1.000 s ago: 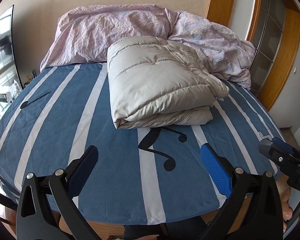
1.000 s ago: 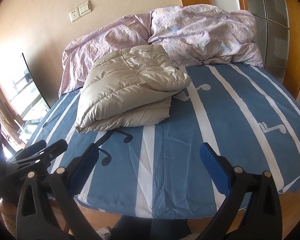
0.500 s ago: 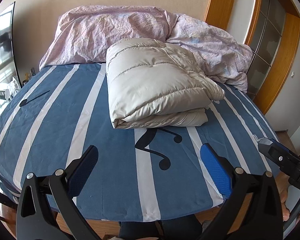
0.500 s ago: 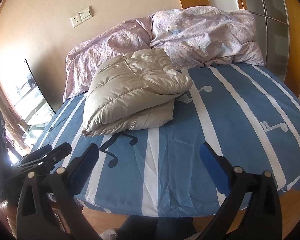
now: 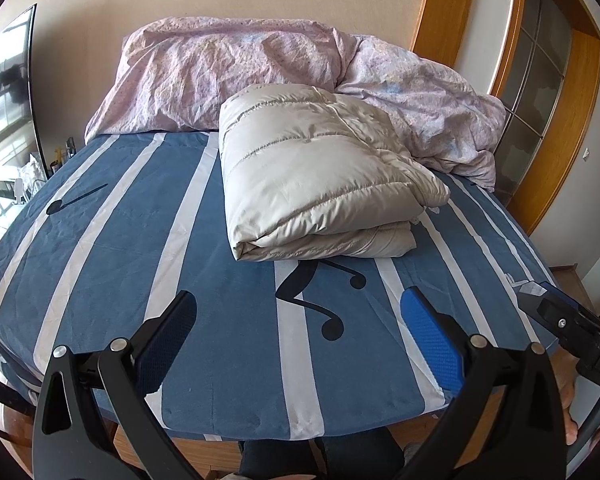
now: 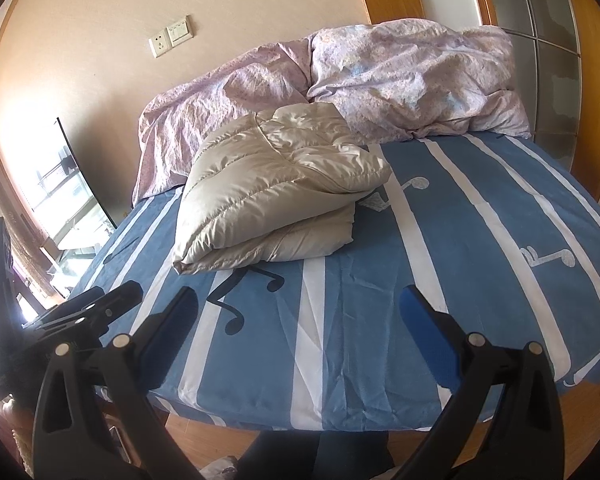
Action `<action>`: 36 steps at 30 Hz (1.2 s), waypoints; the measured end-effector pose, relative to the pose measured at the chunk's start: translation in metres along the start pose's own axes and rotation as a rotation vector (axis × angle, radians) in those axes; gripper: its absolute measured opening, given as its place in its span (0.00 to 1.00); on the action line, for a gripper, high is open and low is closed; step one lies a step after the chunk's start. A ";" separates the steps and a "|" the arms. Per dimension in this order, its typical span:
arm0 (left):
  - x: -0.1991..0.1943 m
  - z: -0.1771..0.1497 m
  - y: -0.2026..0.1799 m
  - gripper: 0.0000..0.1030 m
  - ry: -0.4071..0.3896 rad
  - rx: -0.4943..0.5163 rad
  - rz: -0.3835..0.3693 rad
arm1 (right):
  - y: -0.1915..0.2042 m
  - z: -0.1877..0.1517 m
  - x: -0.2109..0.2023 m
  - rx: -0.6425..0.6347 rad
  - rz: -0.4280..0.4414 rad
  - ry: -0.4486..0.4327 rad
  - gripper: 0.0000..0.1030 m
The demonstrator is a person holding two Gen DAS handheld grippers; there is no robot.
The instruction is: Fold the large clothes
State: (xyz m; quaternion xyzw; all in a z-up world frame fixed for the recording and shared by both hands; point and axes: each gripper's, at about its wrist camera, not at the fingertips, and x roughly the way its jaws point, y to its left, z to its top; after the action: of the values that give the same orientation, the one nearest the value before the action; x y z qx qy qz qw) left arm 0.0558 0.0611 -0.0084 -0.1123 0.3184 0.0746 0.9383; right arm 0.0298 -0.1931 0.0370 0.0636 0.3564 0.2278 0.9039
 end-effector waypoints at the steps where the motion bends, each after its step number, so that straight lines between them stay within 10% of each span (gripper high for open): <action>1: 0.000 0.000 0.000 0.99 0.001 0.000 0.000 | 0.000 0.000 0.000 0.001 0.001 -0.001 0.98; 36: 0.010 -0.001 -0.002 0.99 0.026 0.008 -0.020 | -0.002 0.002 0.008 0.006 -0.005 0.007 0.98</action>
State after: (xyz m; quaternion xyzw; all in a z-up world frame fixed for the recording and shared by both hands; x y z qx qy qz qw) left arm 0.0633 0.0593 -0.0146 -0.1124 0.3296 0.0623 0.9353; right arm 0.0372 -0.1911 0.0334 0.0647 0.3605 0.2249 0.9029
